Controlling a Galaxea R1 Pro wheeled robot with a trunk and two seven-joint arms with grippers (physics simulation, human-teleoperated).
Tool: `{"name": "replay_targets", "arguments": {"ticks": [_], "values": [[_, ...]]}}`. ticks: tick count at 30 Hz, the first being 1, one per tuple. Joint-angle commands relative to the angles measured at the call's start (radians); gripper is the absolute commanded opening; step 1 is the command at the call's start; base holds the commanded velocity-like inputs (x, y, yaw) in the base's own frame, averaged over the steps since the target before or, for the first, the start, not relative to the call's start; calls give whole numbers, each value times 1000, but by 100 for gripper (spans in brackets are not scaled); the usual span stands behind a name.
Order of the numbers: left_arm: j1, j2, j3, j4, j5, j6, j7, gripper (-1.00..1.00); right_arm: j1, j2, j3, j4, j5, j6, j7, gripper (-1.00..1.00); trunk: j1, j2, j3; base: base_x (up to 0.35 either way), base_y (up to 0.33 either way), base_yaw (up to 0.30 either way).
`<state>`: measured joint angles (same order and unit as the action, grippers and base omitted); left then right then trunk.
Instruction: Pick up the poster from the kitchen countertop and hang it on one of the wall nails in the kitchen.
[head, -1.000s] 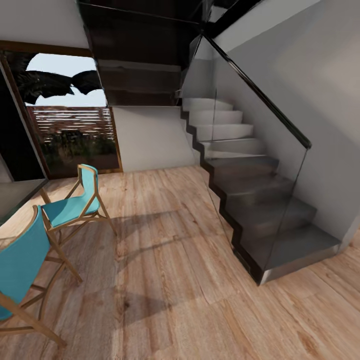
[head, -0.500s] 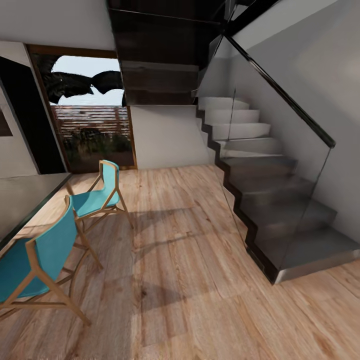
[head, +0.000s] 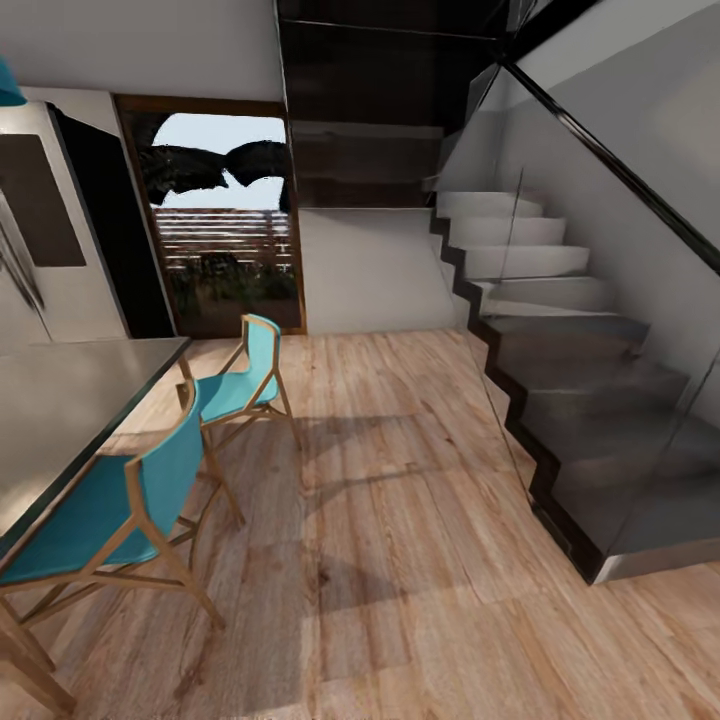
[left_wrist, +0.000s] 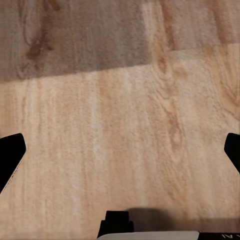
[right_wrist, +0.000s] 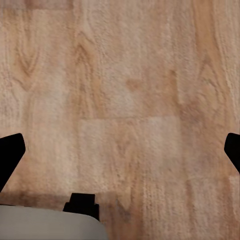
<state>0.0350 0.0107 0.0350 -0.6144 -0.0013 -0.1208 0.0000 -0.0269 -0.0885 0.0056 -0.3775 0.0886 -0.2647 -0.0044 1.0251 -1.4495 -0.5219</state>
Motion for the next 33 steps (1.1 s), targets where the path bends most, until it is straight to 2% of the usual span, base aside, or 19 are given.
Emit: {"name": "replay_targets", "arguments": {"ticks": [1, 6, 17, 21, 25, 33], "values": [[0, 0, 2, -1, 0, -2, 0, 100, -1, 0, 0, 1, 9, -3, 0, 100, 0, 0, -1, -95, 274, 45], [0, -1, 15, -1, 0, -3, 0, 100, 0, 0, -1, 1, 11, -4, -2, 100, 0, 0, -1, -134, 189, 181], [0, 0, 17, -1, 0, -3, 0, 100, 0, -1, 0, 1, 11, -2, -1, 100, 0, 0, -3, -22, 104, 260], [0, -1, 17, -1, 0, -3, 0, 100, 0, -3, 1, 8, 18, -1, 1, 100, 0, 0, -4, -77, 274, 67], [0, 0, 17, -1, 0, -2, 0, 100, 0, -3, 0, 11, 43, -2, 1, 100, 0, 0, -4, -94, 286, 15], [0, -1, 17, -1, 0, -3, 0, 100, 0, 1, 0, 12, 52, -3, -2, 100, 0, 0, -5, -75, 214, 93]]}}
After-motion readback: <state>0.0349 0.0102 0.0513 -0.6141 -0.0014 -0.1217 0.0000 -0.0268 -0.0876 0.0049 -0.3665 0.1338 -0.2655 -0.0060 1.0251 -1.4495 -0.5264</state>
